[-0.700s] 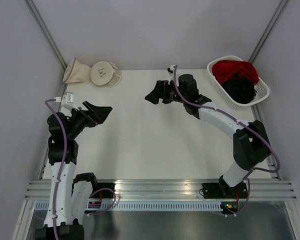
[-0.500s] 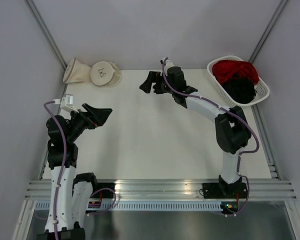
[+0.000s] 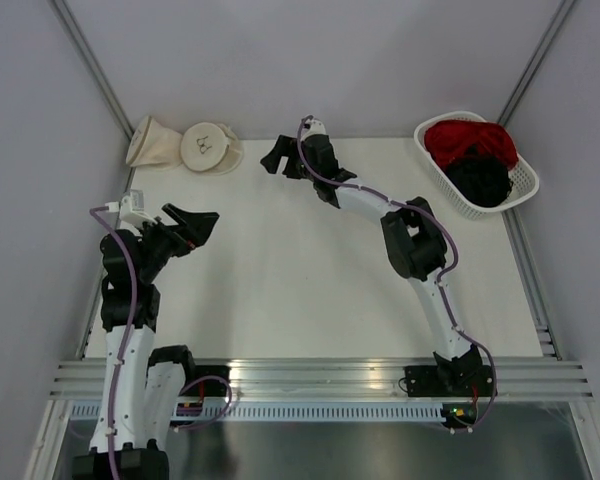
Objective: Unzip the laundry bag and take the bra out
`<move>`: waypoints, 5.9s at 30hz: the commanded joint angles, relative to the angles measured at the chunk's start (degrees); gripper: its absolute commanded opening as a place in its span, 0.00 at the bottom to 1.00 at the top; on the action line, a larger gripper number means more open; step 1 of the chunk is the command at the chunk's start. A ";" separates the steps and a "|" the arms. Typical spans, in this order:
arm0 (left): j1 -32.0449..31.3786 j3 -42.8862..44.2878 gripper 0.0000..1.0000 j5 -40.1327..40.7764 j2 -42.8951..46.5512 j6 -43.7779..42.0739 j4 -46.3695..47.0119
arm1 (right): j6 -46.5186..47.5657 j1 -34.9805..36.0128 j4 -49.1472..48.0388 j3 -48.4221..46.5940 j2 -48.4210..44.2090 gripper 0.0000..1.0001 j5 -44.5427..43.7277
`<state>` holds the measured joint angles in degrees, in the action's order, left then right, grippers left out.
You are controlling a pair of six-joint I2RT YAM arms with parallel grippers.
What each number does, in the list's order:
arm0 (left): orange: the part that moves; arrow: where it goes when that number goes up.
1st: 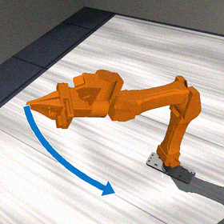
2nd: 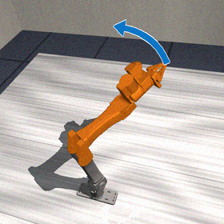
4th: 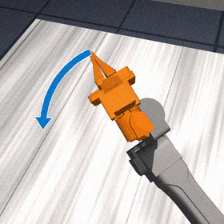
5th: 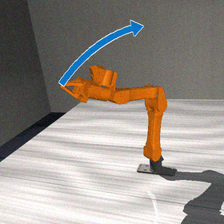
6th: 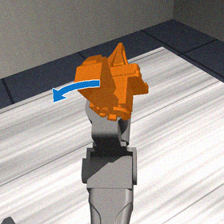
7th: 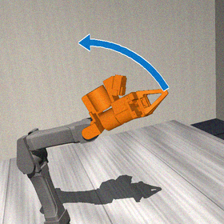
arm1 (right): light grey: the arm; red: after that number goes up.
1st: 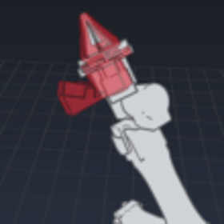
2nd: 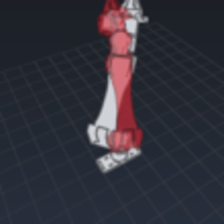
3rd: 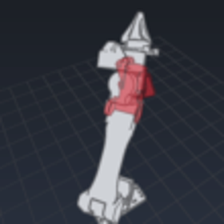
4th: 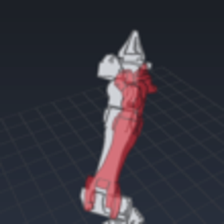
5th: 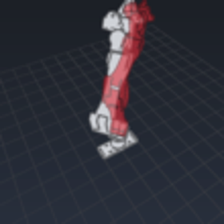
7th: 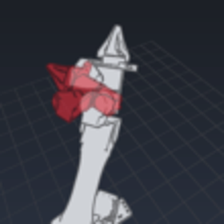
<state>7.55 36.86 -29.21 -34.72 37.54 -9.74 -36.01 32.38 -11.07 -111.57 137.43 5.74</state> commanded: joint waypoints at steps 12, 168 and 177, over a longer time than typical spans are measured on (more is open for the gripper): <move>0.45 12.78 1.00 19.71 -51.74 16.06 31.62 | 9.90 1.54 -9.58 35.79 -33.43 0.98 -6.09; -45.43 -20.78 0.71 27.90 -39.72 36.72 54.73 | -18.39 4.97 1.85 80.72 -55.69 0.00 -3.45; -45.87 -16.91 0.65 26.56 -31.57 36.20 30.50 | -18.31 4.88 1.14 80.81 -54.37 0.00 -4.24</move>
<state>-37.78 18.17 -3.14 -72.23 73.17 29.50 -54.26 37.28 -9.54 -31.51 81.80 1.56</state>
